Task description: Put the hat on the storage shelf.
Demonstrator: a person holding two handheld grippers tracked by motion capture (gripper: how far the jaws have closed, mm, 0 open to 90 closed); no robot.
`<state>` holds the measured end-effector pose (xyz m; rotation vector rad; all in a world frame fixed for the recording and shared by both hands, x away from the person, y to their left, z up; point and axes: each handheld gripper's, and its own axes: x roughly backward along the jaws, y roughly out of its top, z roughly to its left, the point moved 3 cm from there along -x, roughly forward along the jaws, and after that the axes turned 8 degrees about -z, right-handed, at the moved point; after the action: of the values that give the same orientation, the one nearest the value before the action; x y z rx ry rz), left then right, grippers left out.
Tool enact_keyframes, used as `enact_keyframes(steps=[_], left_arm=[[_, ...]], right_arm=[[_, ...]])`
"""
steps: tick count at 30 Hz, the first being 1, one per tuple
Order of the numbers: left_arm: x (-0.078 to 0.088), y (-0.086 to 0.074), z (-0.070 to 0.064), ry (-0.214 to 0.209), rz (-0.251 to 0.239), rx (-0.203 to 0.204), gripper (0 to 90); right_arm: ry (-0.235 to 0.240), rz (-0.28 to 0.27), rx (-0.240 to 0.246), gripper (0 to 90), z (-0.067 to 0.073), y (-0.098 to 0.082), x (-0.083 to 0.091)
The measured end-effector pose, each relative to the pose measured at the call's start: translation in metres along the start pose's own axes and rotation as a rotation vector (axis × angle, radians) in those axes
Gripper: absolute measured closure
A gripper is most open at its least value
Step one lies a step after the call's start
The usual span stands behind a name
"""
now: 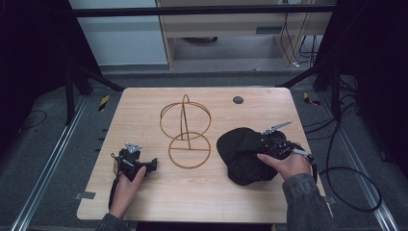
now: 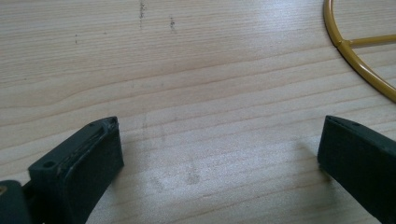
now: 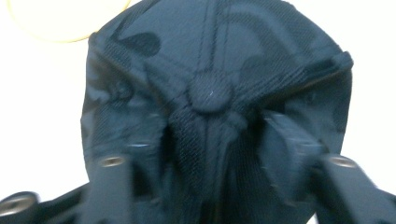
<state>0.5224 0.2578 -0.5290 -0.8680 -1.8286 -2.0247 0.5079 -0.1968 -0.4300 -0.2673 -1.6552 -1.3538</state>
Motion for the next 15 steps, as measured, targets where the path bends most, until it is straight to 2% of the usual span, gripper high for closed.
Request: enact_keyframes(steps=[1,7,15], left_arm=[[0.0,0.0,0.0,0.0,0.0,0.0,0.0],[0.0,0.0,0.0,0.0,0.0,0.001,0.0],[0.0,0.0,0.0,0.0,0.0,0.0,0.0]], right_arm=[[0.02,0.002,0.0,63.1,-0.0003,-0.0017,0.0003],[0.037,-0.015,0.007,79.3,-0.0008,-0.0043,-0.0002],[0.039,-0.033,0.017,86.0,-0.0029,0.0016,0.0085]])
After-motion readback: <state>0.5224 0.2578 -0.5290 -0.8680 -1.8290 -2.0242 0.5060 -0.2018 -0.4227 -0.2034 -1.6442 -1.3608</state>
